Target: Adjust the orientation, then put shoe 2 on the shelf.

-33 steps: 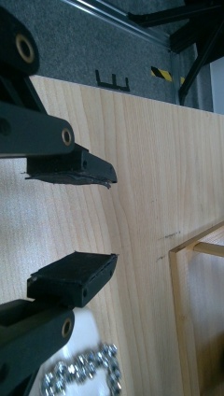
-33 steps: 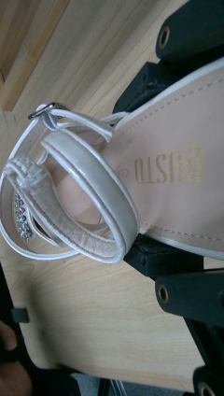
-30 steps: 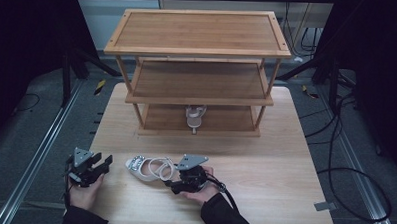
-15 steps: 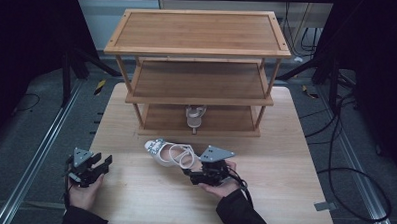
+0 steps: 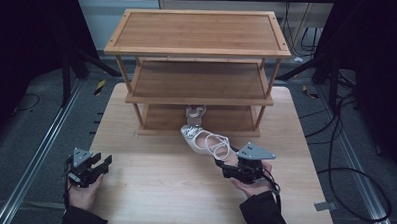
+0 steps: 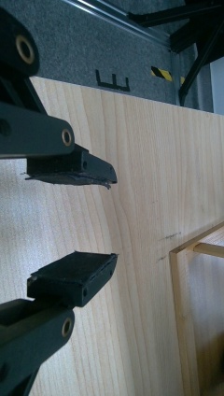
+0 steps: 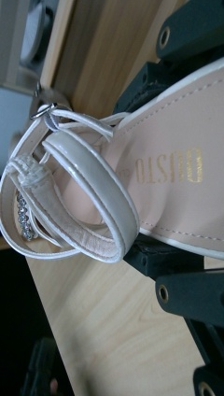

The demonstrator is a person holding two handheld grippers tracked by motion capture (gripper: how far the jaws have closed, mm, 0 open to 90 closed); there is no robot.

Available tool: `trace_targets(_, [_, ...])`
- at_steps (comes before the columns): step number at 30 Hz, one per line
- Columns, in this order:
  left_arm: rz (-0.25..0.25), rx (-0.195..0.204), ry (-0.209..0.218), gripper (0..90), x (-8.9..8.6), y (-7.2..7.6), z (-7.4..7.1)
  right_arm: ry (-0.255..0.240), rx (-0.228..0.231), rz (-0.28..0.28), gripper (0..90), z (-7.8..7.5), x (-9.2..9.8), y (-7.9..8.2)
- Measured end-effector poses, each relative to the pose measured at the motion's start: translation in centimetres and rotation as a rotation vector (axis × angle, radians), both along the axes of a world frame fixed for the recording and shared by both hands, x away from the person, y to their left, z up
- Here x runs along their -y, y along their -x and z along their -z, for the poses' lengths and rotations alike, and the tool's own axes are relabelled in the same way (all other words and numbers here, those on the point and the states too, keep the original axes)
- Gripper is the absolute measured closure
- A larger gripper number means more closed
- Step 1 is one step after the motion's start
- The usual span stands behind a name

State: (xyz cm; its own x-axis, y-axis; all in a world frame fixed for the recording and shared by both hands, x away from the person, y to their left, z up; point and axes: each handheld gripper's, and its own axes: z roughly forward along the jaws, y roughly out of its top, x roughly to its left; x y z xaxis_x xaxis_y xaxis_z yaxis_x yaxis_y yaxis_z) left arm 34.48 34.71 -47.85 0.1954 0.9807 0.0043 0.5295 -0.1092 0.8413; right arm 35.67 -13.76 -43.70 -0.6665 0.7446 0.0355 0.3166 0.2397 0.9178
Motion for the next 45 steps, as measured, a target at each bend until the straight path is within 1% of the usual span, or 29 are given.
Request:
trace_targets(4, [-0.003, -0.003, 0.001, 53.6, 0.0, 0.0, 0.0, -0.011, 0.016, 0.045, 38.4, -0.5, 1.3, -0.4])
trace_targets(7, [-0.003, 0.002, -0.003, 53.6, 0.0, 0.0, 0.0, -0.014, 0.028, 0.104, 38.5, -0.7, 2.2, -0.9])
trace_targets(10, [-0.003, -0.001, -0.003, 53.6, 0.0, 0.0, 0.0, -0.014, 0.026, 0.153, 38.5, -0.5, 2.6, -1.5])
trace_targets(12, [-0.001, -0.002, 0.0, 53.6, 0.0, 0.0, 0.0, -0.014, 0.014, 0.185, 38.5, -0.3, 2.7, -2.1])
trace_targets(13, [0.0, -0.002, 0.0, 53.6, 0.0, 0.0, 0.0, -0.005, 0.012, 0.196, 38.5, -0.2, 2.7, -2.4])
trace_targets(16, [0.002, -0.003, 0.002, 53.6, 0.0, -0.1, 0.0, 0.004, 0.004, 0.236, 38.5, 0.2, 2.5, -3.5])
trace_targets(23, [0.008, -0.002, -0.002, 53.6, 0.2, 0.0, 0.0, -0.005, -0.007, 0.343, 38.5, 1.2, 1.4, -6.2])
trace_targets(26, [0.015, -0.003, -0.005, 53.6, 0.4, -0.1, -0.1, -0.021, -0.004, 0.384, 38.5, 1.5, 1.0, -7.4])
trace_targets(28, [0.014, -0.001, -0.002, 53.6, 0.5, -0.1, -0.1, -0.042, -0.006, 0.417, 38.5, 1.7, 0.8, -8.4])
trace_targets(30, [0.014, -0.004, -0.001, 53.6, 0.5, -0.1, -0.1, -0.045, -0.01, 0.442, 38.5, 2.0, 0.5, -9.3])
trace_targets(33, [0.017, -0.004, -0.002, 53.6, 0.5, -0.2, -0.1, -0.06, -0.024, 0.464, 38.5, 2.7, 0.0, -10.4])
trace_targets(34, [0.019, -0.004, -0.002, 53.6, 0.6, -0.2, -0.1, -0.073, -0.029, 0.474, 38.5, 3.1, -0.2, -10.8])
trace_targets(36, [0.021, -0.004, -0.007, 53.6, 0.7, -0.2, -0.1, -0.078, -0.037, 0.48, 38.5, 3.6, -0.3, -11.2])
trace_targets(37, [0.023, -0.004, -0.009, 53.6, 0.7, -0.2, -0.1, -0.081, -0.053, 0.485, 38.5, 4.0, -0.5, -11.5])
trace_targets(38, [0.023, -0.004, -0.011, 53.6, 0.7, -0.2, -0.1, -0.069, -0.058, 0.492, 38.5, 4.4, -0.6, -11.8])
trace_targets(41, [0.026, -0.004, -0.01, 53.6, 0.7, -0.1, -0.1, -0.072, -0.081, 0.509, 38.5, 5.2, -0.9, -12.3])
trace_targets(45, [0.027, -0.004, -0.007, 53.7, 0.6, -0.1, -0.1, -0.068, -0.083, 0.523, 38.5, 5.7, -1.5, -12.7])
